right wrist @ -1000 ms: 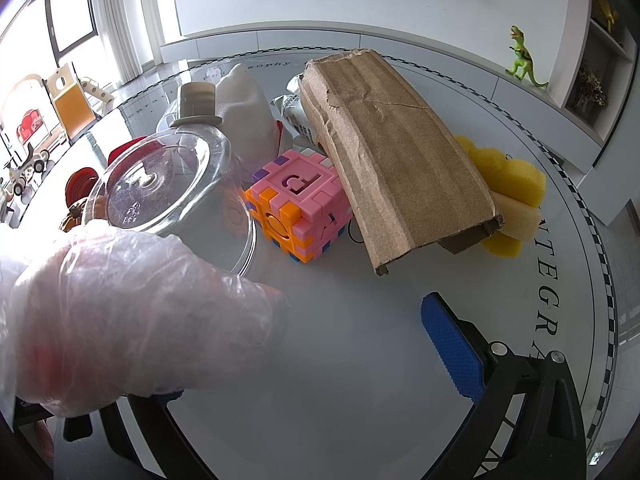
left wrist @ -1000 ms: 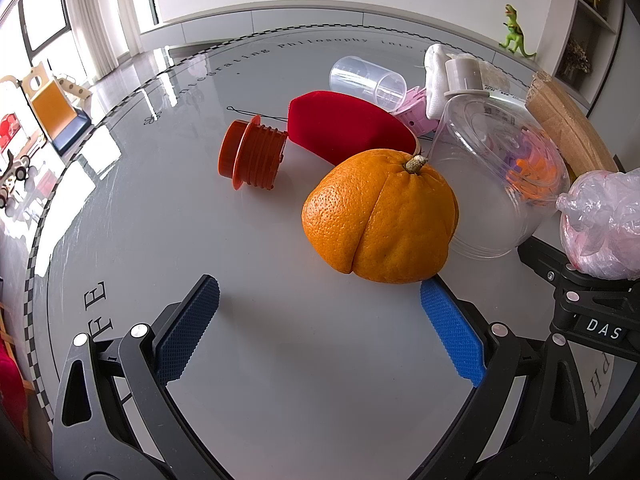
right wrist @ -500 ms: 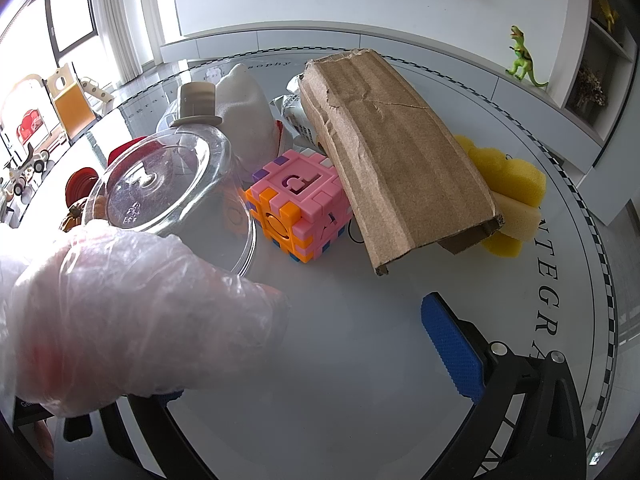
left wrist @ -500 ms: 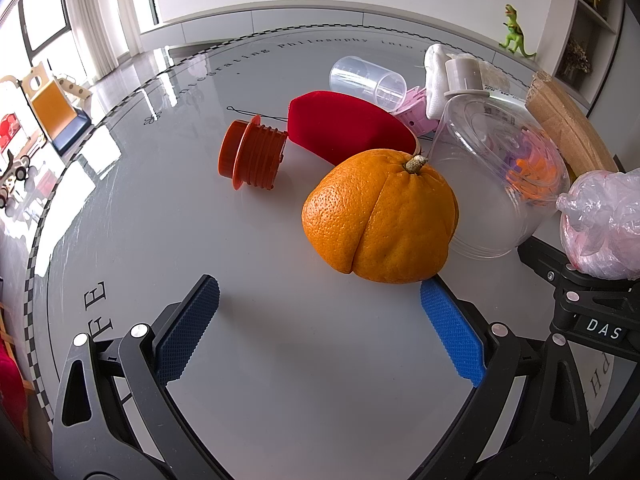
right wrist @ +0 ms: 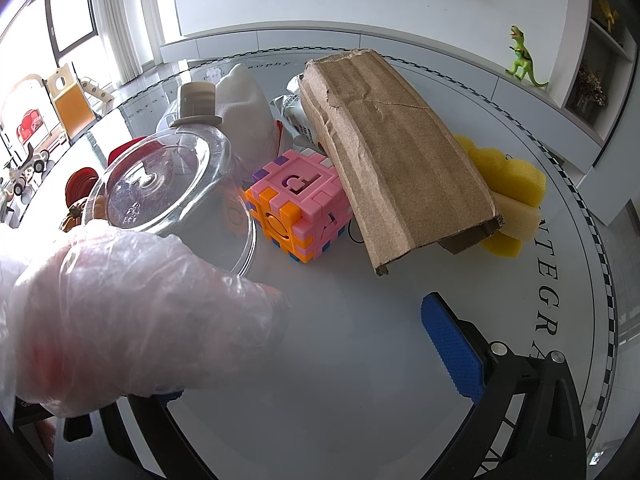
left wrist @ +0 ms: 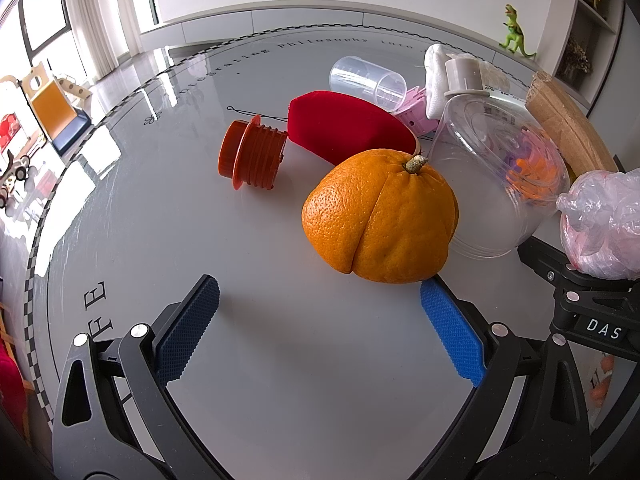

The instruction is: Collect trash

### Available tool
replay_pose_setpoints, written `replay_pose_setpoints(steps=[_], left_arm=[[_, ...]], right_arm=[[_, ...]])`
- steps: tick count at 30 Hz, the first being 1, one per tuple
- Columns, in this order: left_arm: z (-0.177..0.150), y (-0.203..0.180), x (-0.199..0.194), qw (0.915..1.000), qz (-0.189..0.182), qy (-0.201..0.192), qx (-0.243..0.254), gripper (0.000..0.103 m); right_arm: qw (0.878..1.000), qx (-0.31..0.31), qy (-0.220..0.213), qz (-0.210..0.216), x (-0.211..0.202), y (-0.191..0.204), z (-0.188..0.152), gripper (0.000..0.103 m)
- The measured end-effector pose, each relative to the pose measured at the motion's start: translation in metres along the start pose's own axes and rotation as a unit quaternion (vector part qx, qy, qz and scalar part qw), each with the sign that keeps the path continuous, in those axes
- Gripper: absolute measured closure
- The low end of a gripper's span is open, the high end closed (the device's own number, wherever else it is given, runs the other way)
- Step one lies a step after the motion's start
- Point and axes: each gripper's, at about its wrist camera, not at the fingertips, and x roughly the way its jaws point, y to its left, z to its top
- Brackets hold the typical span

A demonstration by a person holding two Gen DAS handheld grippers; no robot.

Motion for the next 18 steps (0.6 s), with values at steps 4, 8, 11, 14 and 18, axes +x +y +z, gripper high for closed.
replay_pose_setpoints(steps=[4,8,11,14,18], left_arm=[[0.0,0.0,0.0,1.0,0.0,0.0,0.0,0.006],[0.0,0.0,0.0,1.0,0.0,0.0,0.0,0.006],[-0.002,0.001,-0.002,0.9999,-0.009,0.007,0.001,0.006],[-0.012,0.002,-0.01,0.9996,-0.024,0.008,-0.009,0.006],[-0.019,0.012,-0.027,0.9989,-0.04,0.003,-0.025,0.006]], right_arm=[[1.0,-0.001,0.0,-0.001,0.0,-0.001,0.0,0.003],[1.0,-0.002,0.005,-0.002,-0.001,-0.001,0.001,0.003],[1.0,-0.005,0.017,0.006,-0.005,-0.002,-0.001,0.003],[1.0,0.001,0.011,0.022,-0.011,-0.004,-0.009,0.003],[0.998,0.029,0.008,0.062,-0.03,-0.018,-0.02,0.003]])
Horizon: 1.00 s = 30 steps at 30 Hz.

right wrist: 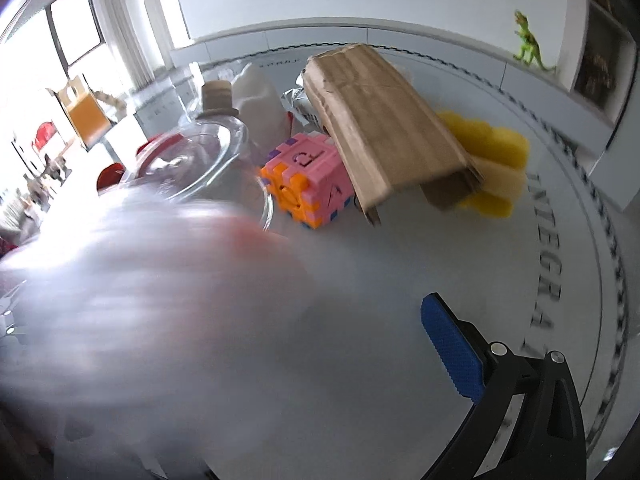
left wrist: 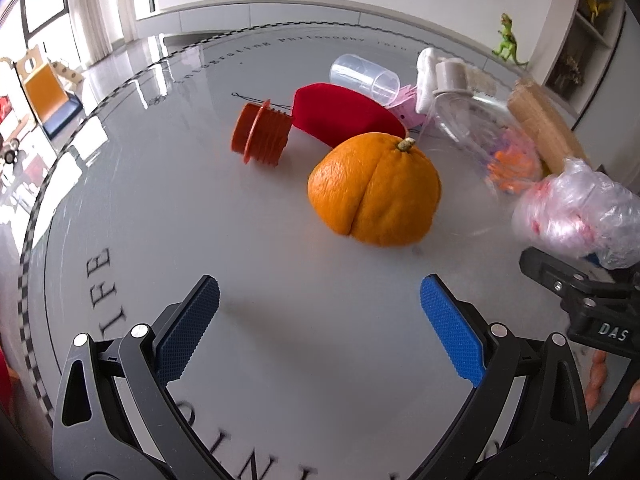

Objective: Collect trash
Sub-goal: 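Grasp the clear plastic bag with the right tool while the left tool grasps the orange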

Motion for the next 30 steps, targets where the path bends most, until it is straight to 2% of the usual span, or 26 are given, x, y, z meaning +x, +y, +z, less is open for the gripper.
replay_pose_setpoints(steps=[3,7,13,16,20,23,30], left_arm=[[-0.003,0.004,-0.014,0.9998,-0.015,-0.014,-0.008,0.006],[-0.007,0.004,-0.03,0.9992,-0.024,-0.029,-0.012,0.006],[-0.009,0.007,-0.037,0.9986,-0.029,-0.039,-0.021,0.006],[-0.008,0.009,-0.039,0.9988,-0.026,-0.04,-0.014,0.006],[-0.001,0.006,-0.034,0.9988,-0.03,-0.038,-0.009,0.006],[0.005,-0.001,-0.028,0.9989,-0.031,-0.035,0.0,0.006],[0.022,-0.019,0.004,0.9989,-0.003,-0.029,0.037,0.006]], right_arm=[[1.0,-0.016,0.004,0.015,-0.016,-0.004,-0.008,0.003],[0.999,-0.043,-0.014,0.024,-0.042,-0.001,-0.019,0.003],[0.997,-0.079,-0.01,0.02,-0.044,0.016,-0.017,0.015],[0.997,-0.068,0.009,0.018,-0.029,0.019,-0.009,0.024],[0.998,-0.05,0.04,0.011,-0.01,0.017,-0.006,0.052],[0.999,-0.042,0.031,0.006,-0.012,0.011,-0.009,0.069],[1.0,-0.017,0.001,0.023,-0.035,-0.012,-0.023,0.071]])
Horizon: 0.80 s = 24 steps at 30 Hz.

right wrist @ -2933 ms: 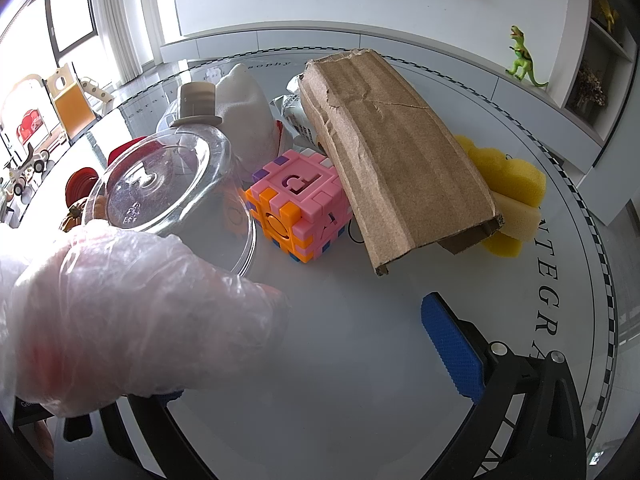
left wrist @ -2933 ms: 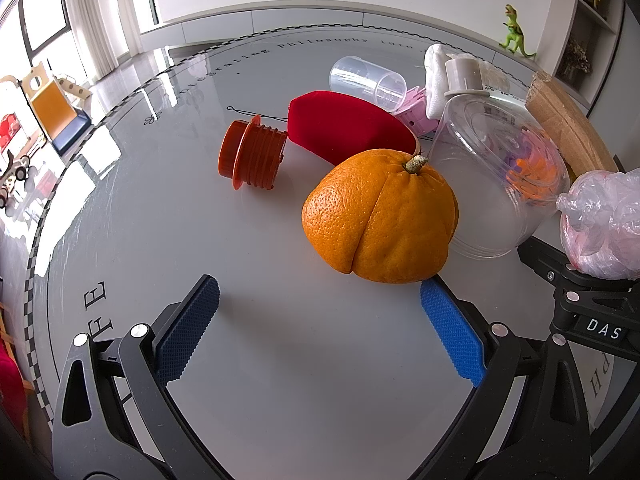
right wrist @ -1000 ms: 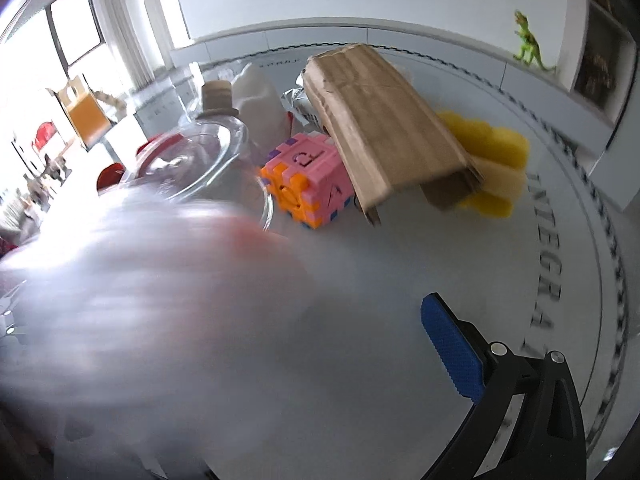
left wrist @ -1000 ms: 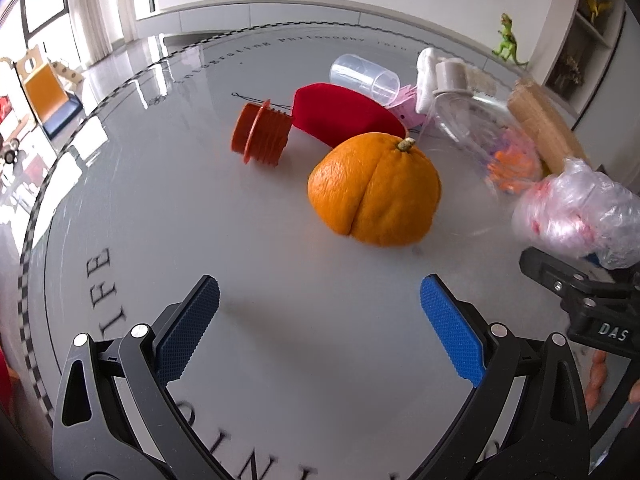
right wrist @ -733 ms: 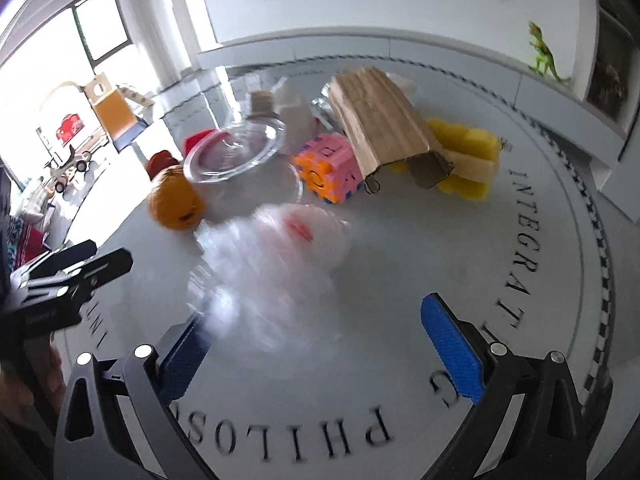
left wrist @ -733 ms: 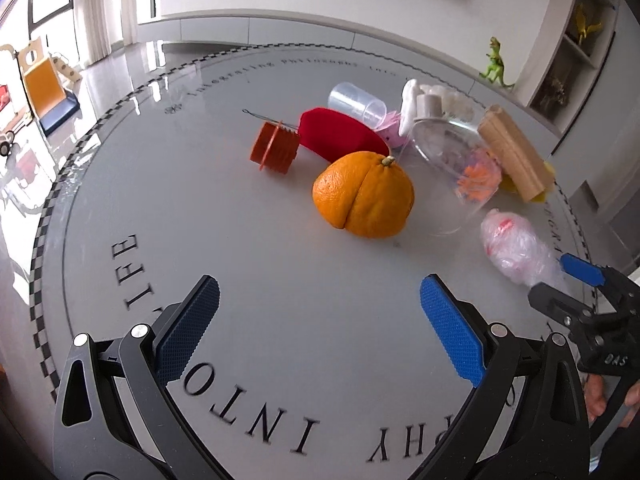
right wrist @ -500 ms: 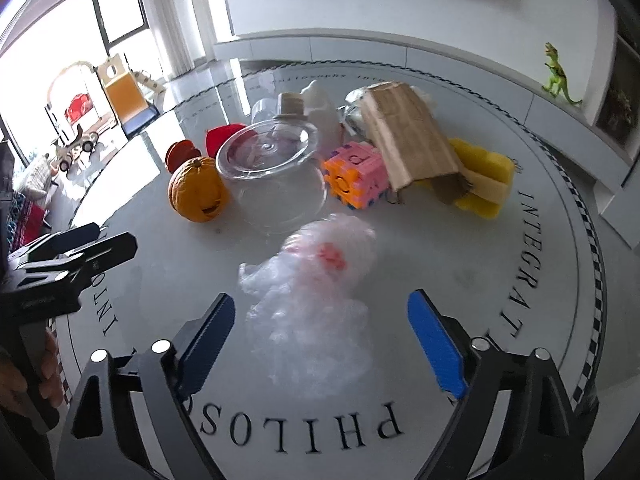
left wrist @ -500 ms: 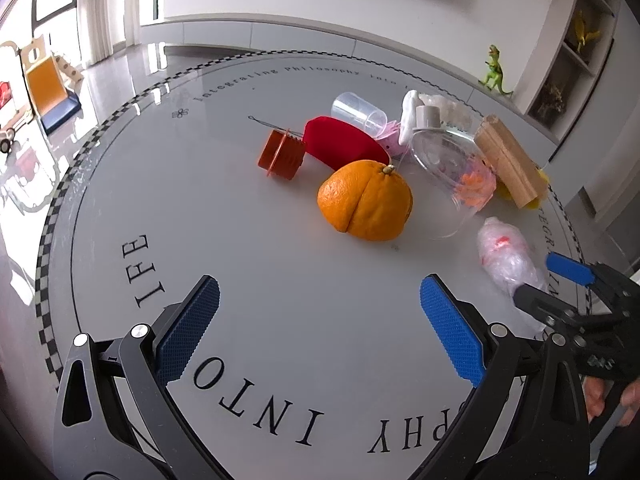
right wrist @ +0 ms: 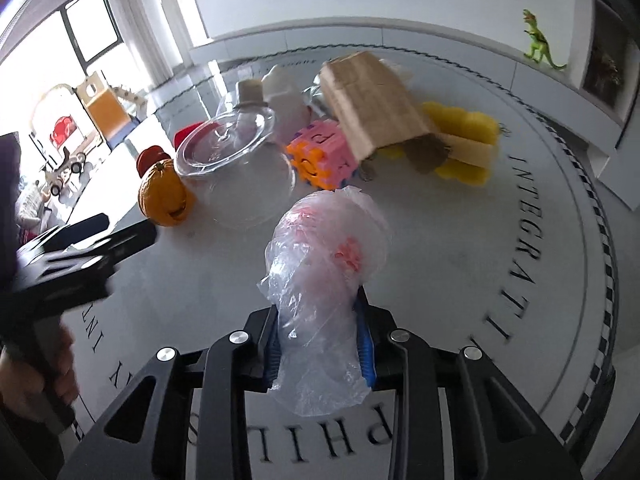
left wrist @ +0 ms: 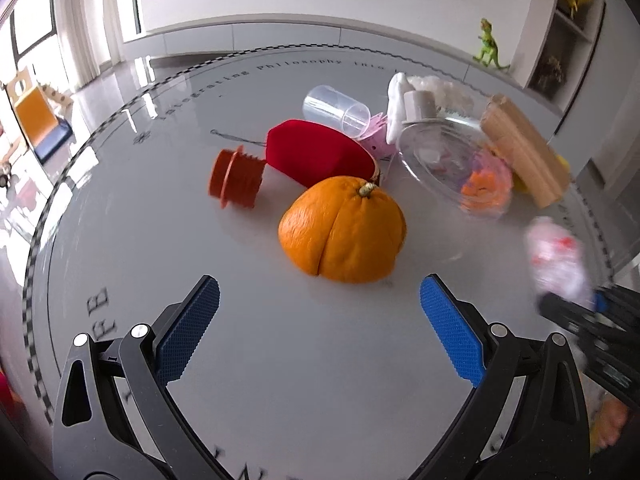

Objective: Collect trash
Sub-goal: 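Grasp the clear plastic bag with the right tool while the left tool grasps the orange, then carry the orange and plastic bag to the black bin and release both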

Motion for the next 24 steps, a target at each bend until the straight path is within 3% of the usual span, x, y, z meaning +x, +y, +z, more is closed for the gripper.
replay_pose_setpoints(steps=[7,9,11,14,24], left_arm=[[0.016,-0.01,0.022,0.9992,0.026,-0.004,0.029,0.007],[0.019,-0.011,0.027,0.9992,0.022,-0.003,0.033,0.02],[0.019,-0.009,0.026,0.9997,-0.006,0.0,0.024,0.034],[0.014,-0.012,0.02,0.9996,0.0,-0.008,0.026,0.036],[-0.022,-0.036,-0.033,0.9978,-0.053,-0.02,0.036,0.037]], right_arm=[[1.0,0.01,-0.006,0.021,-0.005,-0.012,-0.003,0.071],[1.0,0.008,-0.01,0.018,-0.005,-0.012,-0.003,0.071],[1.0,0.006,-0.016,0.016,-0.005,-0.013,-0.003,0.071],[1.0,0.001,-0.026,0.01,-0.009,-0.012,-0.005,0.071],[0.998,0.016,-0.059,-0.003,-0.045,-0.021,-0.022,0.071]])
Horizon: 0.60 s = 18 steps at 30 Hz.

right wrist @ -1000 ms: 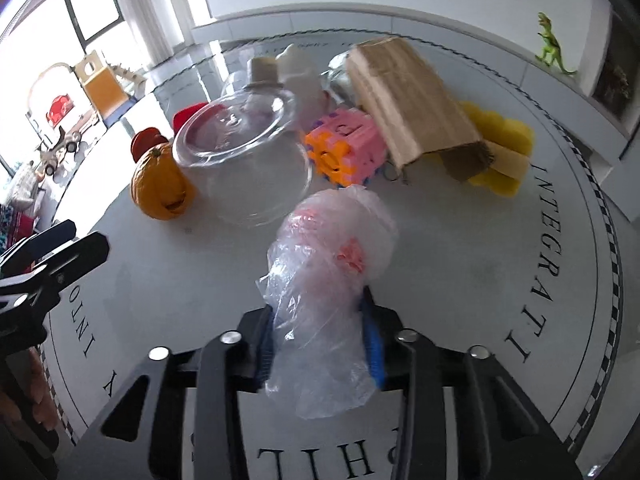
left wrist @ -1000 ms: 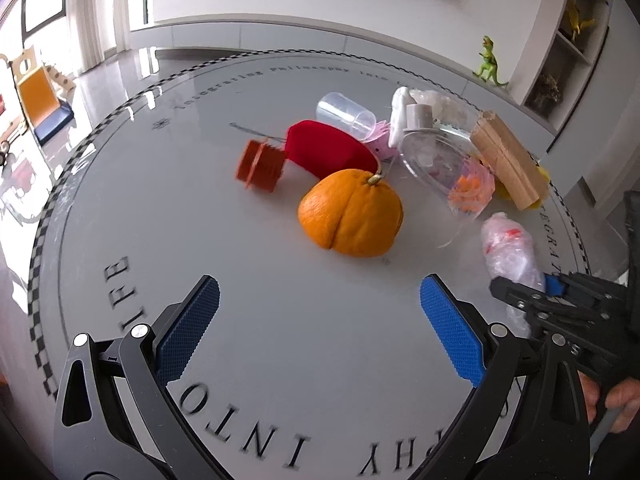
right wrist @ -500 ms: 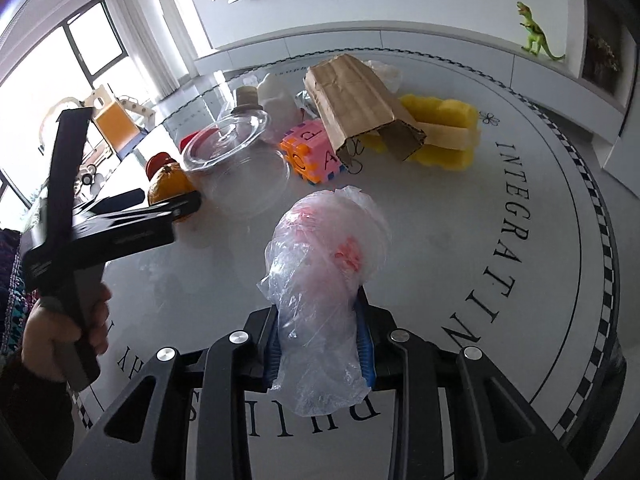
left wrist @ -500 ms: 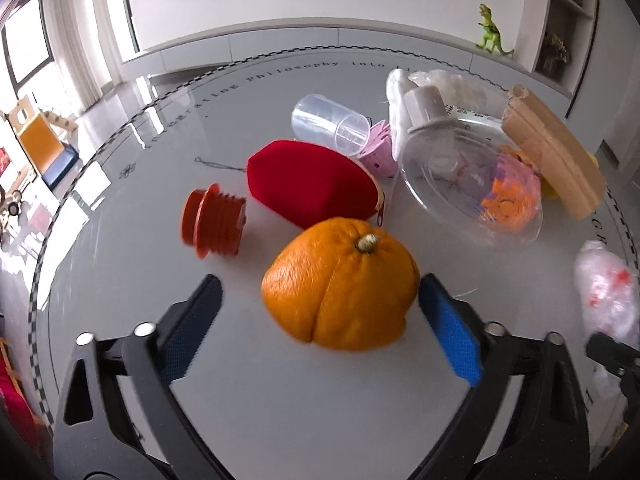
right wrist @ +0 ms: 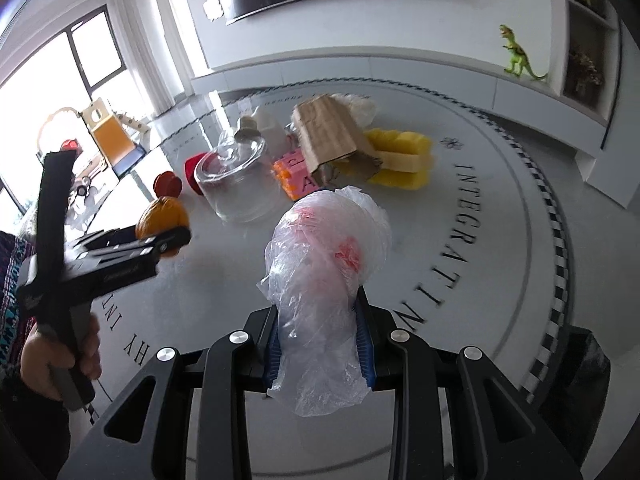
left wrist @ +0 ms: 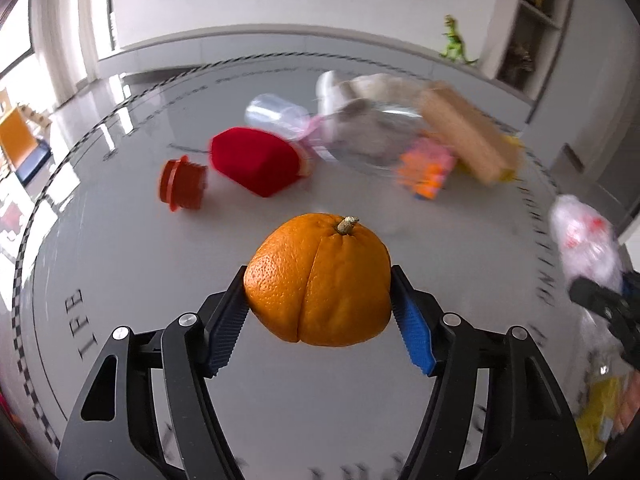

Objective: Collect trash
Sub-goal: 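Carry the orange and plastic bag to the black bin and release both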

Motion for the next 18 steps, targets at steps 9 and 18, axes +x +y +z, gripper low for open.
replay_pose_setpoints(steps=[9,18], left_arm=[[-0.013,-0.107,-0.041,0.9921,-0.08,-0.017,0.095,0.037],[-0.027,-0.243,-0.033,0.9622,-0.177,0.011,0.207,0.037]], right_arm=[[0.997,0.059,-0.023,-0.05,-0.06,-0.066,-0.04,0.071],[0.974,0.157,-0.019,-0.162,-0.12,-0.168,-0.11,0.071]])
